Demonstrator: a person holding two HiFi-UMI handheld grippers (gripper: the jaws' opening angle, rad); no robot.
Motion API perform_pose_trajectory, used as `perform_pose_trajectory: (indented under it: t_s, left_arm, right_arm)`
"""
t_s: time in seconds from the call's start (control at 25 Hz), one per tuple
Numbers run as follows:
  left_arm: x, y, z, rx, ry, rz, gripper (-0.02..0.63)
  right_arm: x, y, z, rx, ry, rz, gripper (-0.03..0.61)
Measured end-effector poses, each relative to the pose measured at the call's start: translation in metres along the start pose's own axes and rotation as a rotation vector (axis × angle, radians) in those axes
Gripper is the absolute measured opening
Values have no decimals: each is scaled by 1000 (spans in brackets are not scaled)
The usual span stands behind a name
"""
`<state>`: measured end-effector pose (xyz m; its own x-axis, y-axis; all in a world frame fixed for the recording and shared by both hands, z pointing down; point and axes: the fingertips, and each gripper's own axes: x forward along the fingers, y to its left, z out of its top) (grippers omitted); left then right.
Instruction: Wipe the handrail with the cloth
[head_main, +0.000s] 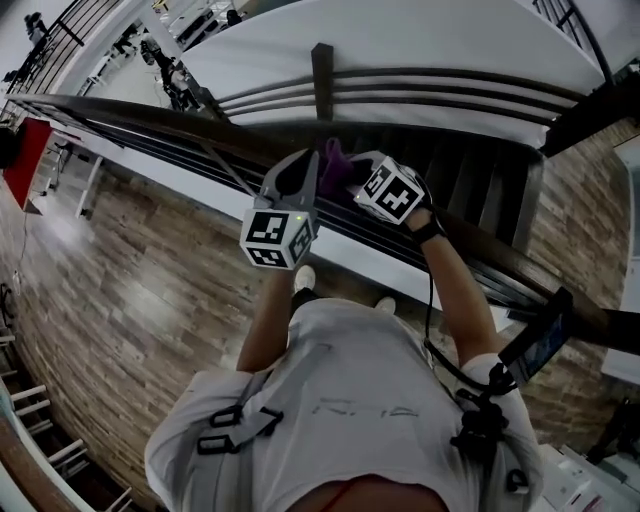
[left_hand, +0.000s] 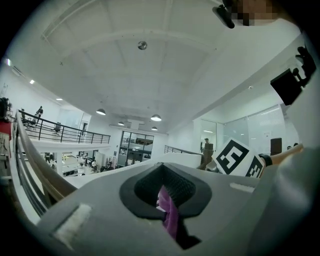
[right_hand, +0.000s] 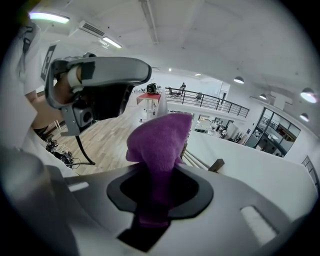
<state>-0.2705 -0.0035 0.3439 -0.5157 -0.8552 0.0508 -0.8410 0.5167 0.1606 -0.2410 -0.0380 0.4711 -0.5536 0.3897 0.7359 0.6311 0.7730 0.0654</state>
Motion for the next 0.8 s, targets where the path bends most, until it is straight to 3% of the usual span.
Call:
perform_pose_trajectory:
  t_s: [0.8]
  left_arm:
    - [65,-127,-14,25,64,-330,0]
  right_arm:
    - [-92,-1,-98,192,22,-152,107]
